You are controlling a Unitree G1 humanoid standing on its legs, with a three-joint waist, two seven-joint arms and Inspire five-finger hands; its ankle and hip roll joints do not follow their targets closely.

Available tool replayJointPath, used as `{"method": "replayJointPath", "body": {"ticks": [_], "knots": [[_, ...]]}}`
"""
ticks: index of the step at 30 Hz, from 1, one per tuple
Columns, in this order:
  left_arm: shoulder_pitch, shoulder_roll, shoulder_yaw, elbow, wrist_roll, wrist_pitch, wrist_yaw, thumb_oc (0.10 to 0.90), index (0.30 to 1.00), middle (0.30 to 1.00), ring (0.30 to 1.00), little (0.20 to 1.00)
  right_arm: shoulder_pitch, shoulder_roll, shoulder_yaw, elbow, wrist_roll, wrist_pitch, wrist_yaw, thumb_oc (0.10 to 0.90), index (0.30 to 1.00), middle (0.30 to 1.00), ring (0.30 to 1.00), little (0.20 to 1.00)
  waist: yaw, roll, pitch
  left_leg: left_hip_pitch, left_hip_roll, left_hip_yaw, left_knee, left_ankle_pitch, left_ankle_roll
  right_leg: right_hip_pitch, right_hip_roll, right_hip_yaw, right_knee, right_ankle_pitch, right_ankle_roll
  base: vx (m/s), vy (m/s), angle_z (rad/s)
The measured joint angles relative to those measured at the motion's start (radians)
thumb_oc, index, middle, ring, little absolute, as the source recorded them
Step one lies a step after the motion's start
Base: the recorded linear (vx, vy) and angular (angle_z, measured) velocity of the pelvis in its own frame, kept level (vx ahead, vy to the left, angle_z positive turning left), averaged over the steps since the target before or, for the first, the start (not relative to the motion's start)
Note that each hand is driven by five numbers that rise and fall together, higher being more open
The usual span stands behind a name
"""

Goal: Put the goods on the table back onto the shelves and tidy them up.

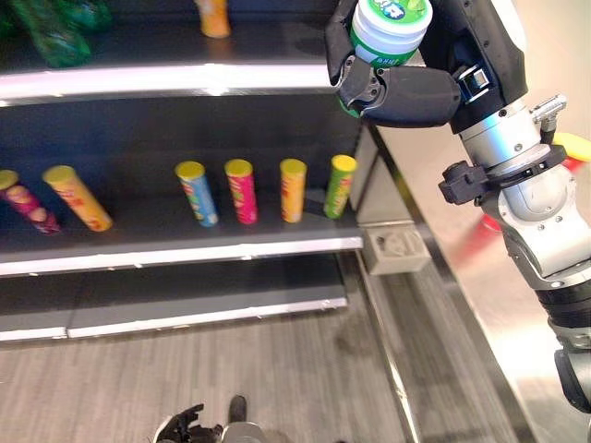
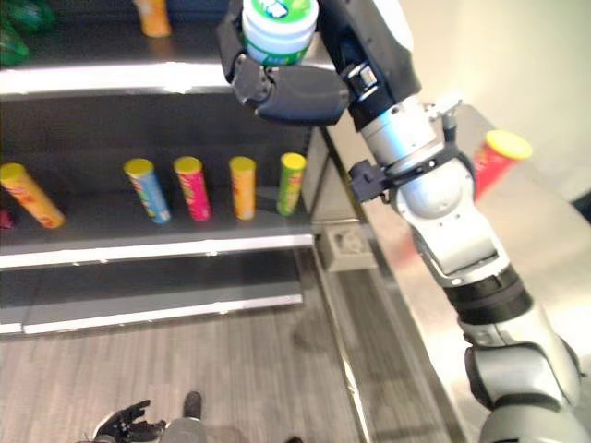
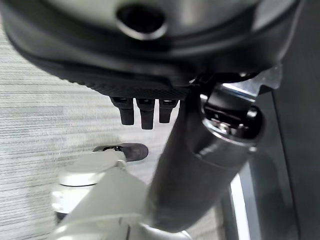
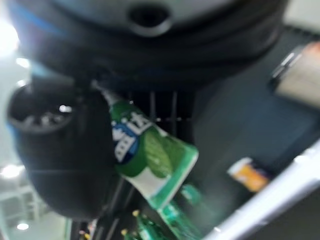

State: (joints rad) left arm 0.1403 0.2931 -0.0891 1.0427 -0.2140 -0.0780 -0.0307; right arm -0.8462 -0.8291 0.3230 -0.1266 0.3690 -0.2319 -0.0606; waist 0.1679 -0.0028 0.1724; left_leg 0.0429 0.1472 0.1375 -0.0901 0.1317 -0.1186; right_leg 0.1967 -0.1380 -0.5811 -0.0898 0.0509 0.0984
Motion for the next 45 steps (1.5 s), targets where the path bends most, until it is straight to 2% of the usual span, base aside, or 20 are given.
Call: {"method": "replayJointPath", "body": {"ticks": [2, 4, 8, 9, 11, 12, 13, 14, 15, 16, 17, 18, 19, 20, 22, 27, 29, 34, 37, 45], "knots": [[-0.019, 0.015, -0.010, 0.002, 0.002, 0.001, -0.002, 0.800, 0.900, 0.900, 0.900, 0.900, -0.016, 0.012, 0.008, 0.031, -0.026, 0.004, 0.000, 0.400, 0.300, 0.300, 0.300, 0.300, 0.011, -0.027, -0.004, -0.013, -0.062, -0.019, 0.001, -0.005, 0.029, 0.001, -0.066, 0.042, 0.000, 0.003, 0.014, 0.06, 0.187, 0.44], [-0.036, 0.021, -0.011, -0.007, 0.002, 0.000, 0.003, 0.800, 0.900, 0.900, 0.900, 0.900, -0.061, 0.037, 0.033, 0.105, -0.048, 0.016, -0.010, 0.400, 0.300, 0.300, 0.300, 0.300, 0.032, -0.028, -0.005, -0.017, -0.101, -0.030, 0.001, -0.008, 0.044, 0.003, -0.096, 0.042, 0.004, 0.014, 0.022, 0.06, 0.230, 0.30], [-0.069, 0.044, -0.011, -0.010, 0.002, -0.003, 0.006, 0.800, 0.900, 0.900, 0.900, 0.900, -0.147, 0.037, 0.058, 0.271, -0.112, 0.050, -0.055, 0.400, 0.300, 0.300, 0.300, 0.300, 0.088, -0.030, -0.005, -0.027, -0.150, -0.042, 0.000, -0.018, 0.073, 0.002, -0.143, 0.036, 0.013, 0.027, 0.046, 0.08, 0.258, 0.17], [-0.075, 0.045, -0.008, -0.002, 0.001, -0.004, 0.007, 0.800, 0.900, 0.900, 0.900, 0.900, -0.147, 0.037, 0.059, 0.286, -0.124, 0.056, -0.071, 0.400, 0.300, 0.300, 0.300, 0.300, 0.091, -0.029, -0.005, -0.026, -0.167, -0.049, 0.003, -0.026, 0.084, 0.000, -0.157, 0.033, 0.038, 0.028, 0.053, 0.06, 0.162, 0.32], [-0.070, 0.034, -0.017, 0.018, 0.001, 0.000, 0.008, 0.800, 0.900, 0.900, 0.900, 0.900, -0.145, 0.037, 0.068, 0.320, -0.145, 0.075, -0.086, 0.400, 0.300, 0.300, 0.300, 0.300, 0.064, -0.010, -0.006, -0.018, -0.177, -0.078, 0.022, -0.035, 0.111, -0.004, -0.200, 0.034, 0.133, 0.008, 0.069, 0.03, 0.134, 0.43], [-0.056, 0.042, -0.019, 0.007, 0.000, -0.002, 0.015, 0.800, 0.900, 0.900, 0.900, 0.900, -0.140, 0.036, 0.069, 0.319, -0.152, 0.086, -0.090, 0.400, 0.300, 0.300, 0.300, 0.300, 0.066, -0.010, -0.008, -0.004, -0.187, -0.076, 0.013, -0.040, 0.116, -0.003, -0.211, 0.039, 0.157, 0.019, 0.063, 0.03, 0.173, 0.51], [-0.056, 0.046, -0.034, 0.010, -0.001, 0.001, 0.024, 0.800, 0.900, 0.900, 0.900, 0.900, -0.147, 0.023, 0.080, 0.319, -0.155, 0.085, -0.107, 0.400, 0.300, 0.300, 0.300, 0.300, 0.047, -0.007, -0.005, -0.021, -0.201, -0.110, 0.031, -0.045, 0.133, -0.038, -0.248, 0.044, 0.265, 0.009, 0.071, 0.01, 0.033, 0.61], [-0.062, 0.047, -0.053, -0.004, -0.008, 0.002, 0.025, 0.800, 0.900, 0.900, 0.900, 0.900, -0.147, 0.003, 0.085, 0.324, -0.155, 0.085, -0.108, 0.400, 0.300, 0.300, 0.300, 0.300, 0.031, 0.013, -0.004, -0.016, -0.194, -0.152, 0.021, -0.039, 0.148, -0.094, -0.254, 0.105, 0.364, -0.017, 0.072, 0.06, -0.061, 0.79], [-0.069, 0.055, -0.055, -0.029, -0.022, 0.001, 0.026, 0.800, 0.900, 0.900, 0.900, 0.900, -0.167, -0.010, 0.104, 0.366, -0.154, 0.079, -0.108, 0.400, 0.300, 0.300, 0.300, 0.300, 0.033, 0.013, 0.000, -0.022, -0.185, -0.174, 0.014, -0.030, 0.151, -0.141, -0.197, 0.233, 0.331, -0.089, 0.087, 0.14, -0.162, 0.69], [-0.079, 0.056, -0.054, -0.038, -0.024, 0.001, 0.025, 0.800, 0.900, 0.900, 0.900, 0.900, -0.181, -0.011, 0.119, 0.421, -0.153, 0.078, -0.106, 0.400, 0.300, 0.300, 0.300, 0.300, 0.035, 0.009, 0.001, -0.024, -0.184, -0.191, 0.011, -0.035, 0.142, -0.177, -0.153, 0.268, 0.253, -0.101, 0.091, 0.14, -0.139, 0.59], [-0.084, 0.056, -0.055, -0.040, -0.024, -0.002, 0.024, 0.800, 0.900, 0.900, 0.900, 0.900, -0.189, -0.012, 0.133, 0.465, -0.152, 0.071, -0.105, 0.400, 0.300, 0.300, 0.300, 0.300, 0.029, 0.006, 0.002, -0.025, -0.184, -0.211, 0.010, -0.032, 0.137, -0.187, -0.099, 0.351, 0.172, -0.095, 0.097, 0.11, -0.100, 0.72], [-0.089, 0.059, -0.054, -0.040, -0.024, -0.002, 0.023, 0.800, 0.900, 0.900, 0.900, 0.900, -0.189, -0.013, 0.137, 0.507, -0.152, 0.071, -0.106, 0.400, 0.300, 0.300, 0.300, 0.300, 0.014, -0.004, 0.005, -0.023, -0.191, -0.233, 0.008, -0.029, 0.134, -0.183, -0.067, 0.386, 0.091, -0.075, 0.098, 0.07, -0.069, 0.70], [-0.089, 0.064, -0.051, -0.042, -0.024, -0.004, 0.023, 0.800, 0.900, 0.900, 0.900, 0.900, -0.189, -0.013, 0.137, 0.539, -0.151, 0.080, -0.106, 0.400, 0.300, 0.300, 0.300, 0.300, 0.012, -0.022, 0.006, -0.018, -0.207, -0.242, 0.006, -0.029, 0.133, -0.187, -0.063, 0.401, 0.054, -0.025, 0.078, 0.11, -0.116, 0.74], [-0.079, 0.062, -0.053, -0.038, -0.037, -0.004, 0.025, 0.800, 0.900, 0.900, 0.900, 0.900, -0.189, -0.005, 0.139, 0.564, -0.145, 0.089, -0.109, 0.400, 0.300, 0.300, 0.300, 0.300, 0.010, -0.029, 0.004, -0.006, -0.214, -0.260, -0.001, -0.031, 0.129, -0.169, -0.067, 0.403, 0.046, 0.028, 0.054, 0.13, -0.138, 0.35], [-0.054, 0.050, -0.049, -0.032, -0.060, -0.003, 0.027, 0.800, 0.900, 0.900, 0.900, 0.900, -0.215, 0.013, 0.139, 0.589, -0.136, 0.090, -0.118, 0.400, 0.300, 0.300, 0.300, 0.300, 0.014, -0.027, 0.002, 0.005, -0.196, -0.262, -0.001, -0.045, 0.107, -0.130, -0.042, 0.390, -0.012, 0.058, 0.039, 0.14, -0.134, 0.13], [-0.025, 0.012, -0.051, -0.022, -0.060, -0.002, 0.025, 0.800, 0.900, 0.900, 0.900, 0.900, -0.244, 0.006, 0.143, 0.622, -0.136, 0.099, -0.122, 0.400, 0.300, 0.300, 0.300, 0.300, 0.014, -0.031, 0.000, 0.009, -0.149, -0.310, 0.000, -0.045, 0.079, -0.103, 0.006, 0.335, -0.010, 0.039, 0.012, 0.08, -0.099, 0.23], [-0.023, 0.002, -0.057, -0.022, -0.060, -0.002, 0.025, 0.800, 0.900, 0.900, 0.900, 0.900, -0.264, 0.010, 0.144, 0.662, -0.136, 0.107, -0.122, 0.400, 0.300, 0.300, 0.300, 0.300, 0.031, -0.032, 0.000, 0.006, -0.140, -0.312, 0.000, -0.044, 0.074, -0.103, 0.016, 0.331, -0.005, 0.034, 0.003, 0.05, -0.057, 0.10], [-0.027, -0.001, -0.054, -0.021, -0.060, -0.002, 0.028, 0.800, 0.900, 0.900, 0.900, 0.900, -0.281, 0.024, 0.145, 0.711, -0.136, 0.120, -0.123, 0.400, 0.300, 0.300, 0.300, 0.300, 0.040, -0.032, 0.000, 0.001, -0.135, -0.317, 0.000, -0.043, 0.071, -0.102, 0.025, 0.311, -0.005, 0.031, 0.001, 0.03, -0.046, 0.08], [-0.038, 0.000, -0.055, -0.024, -0.060, -0.002, 0.044, 0.800, 0.900, 0.900, 0.900, 0.900, -0.282, 0.032, 0.145, 0.734, -0.136, 0.117, -0.126, 0.400, 0.300, 0.300, 0.300, 0.300, 0.040, -0.036, -0.003, -0.014, -0.139, -0.343, -0.001, -0.037, 0.053, -0.100, 0.018, 0.284, -0.005, 0.028, 0.001, 0.02, -0.029, 0.24], [-0.021, 0.003, -0.056, -0.023, -0.060, -0.002, 0.045, 0.800, 0.900, 0.900, 0.900, 0.900, -0.285, 0.059, 0.145, 0.787, -0.127, 0.119, -0.143, 0.400, 0.300, 0.300, 0.300, 0.300, 0.042, -0.054, -0.015, -0.024, -0.146, -0.354, -0.001, -0.034, 0.050, -0.104, 0.012, 0.277, -0.005, 0.029, 0.001, 0.00, -0.005, 0.05]]}}
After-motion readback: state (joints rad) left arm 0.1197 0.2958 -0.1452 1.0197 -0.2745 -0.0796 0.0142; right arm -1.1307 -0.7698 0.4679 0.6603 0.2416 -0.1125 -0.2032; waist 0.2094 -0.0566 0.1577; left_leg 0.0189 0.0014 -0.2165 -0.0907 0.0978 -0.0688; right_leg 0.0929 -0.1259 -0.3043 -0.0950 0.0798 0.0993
